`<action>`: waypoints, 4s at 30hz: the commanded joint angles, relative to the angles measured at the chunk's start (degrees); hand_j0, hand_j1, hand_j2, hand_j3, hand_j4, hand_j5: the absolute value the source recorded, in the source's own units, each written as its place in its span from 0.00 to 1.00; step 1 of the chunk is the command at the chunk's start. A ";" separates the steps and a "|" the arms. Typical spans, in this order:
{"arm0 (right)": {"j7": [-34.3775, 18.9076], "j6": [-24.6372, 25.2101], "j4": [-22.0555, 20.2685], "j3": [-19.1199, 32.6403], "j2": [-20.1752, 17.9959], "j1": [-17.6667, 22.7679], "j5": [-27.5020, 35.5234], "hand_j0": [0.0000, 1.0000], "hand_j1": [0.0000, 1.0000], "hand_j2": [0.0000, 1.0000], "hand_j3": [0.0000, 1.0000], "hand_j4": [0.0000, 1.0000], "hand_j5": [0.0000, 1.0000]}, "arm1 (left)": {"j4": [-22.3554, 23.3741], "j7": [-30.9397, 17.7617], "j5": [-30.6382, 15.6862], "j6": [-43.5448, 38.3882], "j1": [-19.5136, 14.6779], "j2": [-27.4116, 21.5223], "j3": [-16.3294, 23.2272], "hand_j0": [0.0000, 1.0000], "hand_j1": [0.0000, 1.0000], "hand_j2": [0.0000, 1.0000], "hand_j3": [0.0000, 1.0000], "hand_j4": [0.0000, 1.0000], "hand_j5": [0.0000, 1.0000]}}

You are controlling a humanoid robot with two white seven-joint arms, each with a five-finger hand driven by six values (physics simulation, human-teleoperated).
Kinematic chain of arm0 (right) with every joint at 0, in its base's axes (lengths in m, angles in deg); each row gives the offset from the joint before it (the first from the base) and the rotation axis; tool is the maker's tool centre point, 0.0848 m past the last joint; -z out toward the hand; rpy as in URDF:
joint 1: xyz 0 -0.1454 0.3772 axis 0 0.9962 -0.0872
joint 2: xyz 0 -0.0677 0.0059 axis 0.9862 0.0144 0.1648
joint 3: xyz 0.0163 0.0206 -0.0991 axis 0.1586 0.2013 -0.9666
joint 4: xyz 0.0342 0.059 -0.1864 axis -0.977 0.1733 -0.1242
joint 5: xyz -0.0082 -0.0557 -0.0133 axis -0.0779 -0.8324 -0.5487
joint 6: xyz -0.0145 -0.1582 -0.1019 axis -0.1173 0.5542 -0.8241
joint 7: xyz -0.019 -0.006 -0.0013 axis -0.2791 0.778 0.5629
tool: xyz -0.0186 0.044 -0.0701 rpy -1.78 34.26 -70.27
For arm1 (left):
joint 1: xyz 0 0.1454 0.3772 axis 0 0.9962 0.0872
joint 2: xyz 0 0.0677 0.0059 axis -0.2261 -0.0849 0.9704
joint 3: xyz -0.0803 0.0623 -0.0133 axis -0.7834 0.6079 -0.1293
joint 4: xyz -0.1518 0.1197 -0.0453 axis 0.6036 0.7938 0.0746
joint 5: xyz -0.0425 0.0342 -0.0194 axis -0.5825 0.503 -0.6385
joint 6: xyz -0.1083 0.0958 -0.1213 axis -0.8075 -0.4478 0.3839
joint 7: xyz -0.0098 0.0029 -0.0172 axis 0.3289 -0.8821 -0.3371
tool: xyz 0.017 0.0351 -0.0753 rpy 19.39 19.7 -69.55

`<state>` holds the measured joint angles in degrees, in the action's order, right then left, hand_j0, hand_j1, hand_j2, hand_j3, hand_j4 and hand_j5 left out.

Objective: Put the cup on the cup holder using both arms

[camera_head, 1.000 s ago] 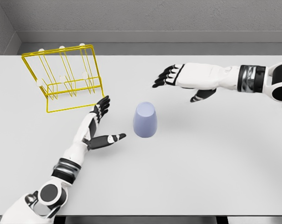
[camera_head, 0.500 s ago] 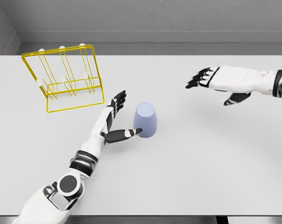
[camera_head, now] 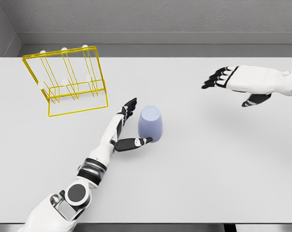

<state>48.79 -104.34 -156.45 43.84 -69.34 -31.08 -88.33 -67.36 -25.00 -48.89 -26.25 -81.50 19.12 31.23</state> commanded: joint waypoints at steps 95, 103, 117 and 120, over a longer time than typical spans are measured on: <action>0.03 0.16 -0.23 -0.47 1.56 0.79 0.13 1.00 1.00 1.00 1.00 1.00 1.00 | -1.27 0.00 3.91 3.43 -3.16 4.87 -3.37 0.64 0.64 0.64 0.64 0.64 0.64; 0.03 0.16 -0.23 -0.47 1.47 1.05 0.13 1.00 1.00 1.00 1.00 1.00 1.00 | -1.27 -0.08 3.73 7.82 -3.34 4.96 -6.18 0.64 0.64 0.64 0.64 0.64 0.64; 0.03 0.16 -0.23 -0.47 2.43 1.14 0.05 1.00 1.00 1.00 1.00 1.00 1.00 | -1.35 0.09 3.47 17.58 -4.39 5.04 -10.40 0.65 0.65 0.65 0.65 0.65 0.65; 0.03 0.16 -0.23 -0.55 2.70 1.14 0.05 1.00 1.00 1.00 1.00 1.00 1.00 | -1.35 0.09 3.38 17.58 -4.57 5.04 -11.28 0.64 0.64 0.64 0.64 0.64 0.64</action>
<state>48.79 -104.34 -156.69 43.31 -66.79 -29.94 -88.59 -68.66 -24.94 -45.57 -9.18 -86.34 24.15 20.69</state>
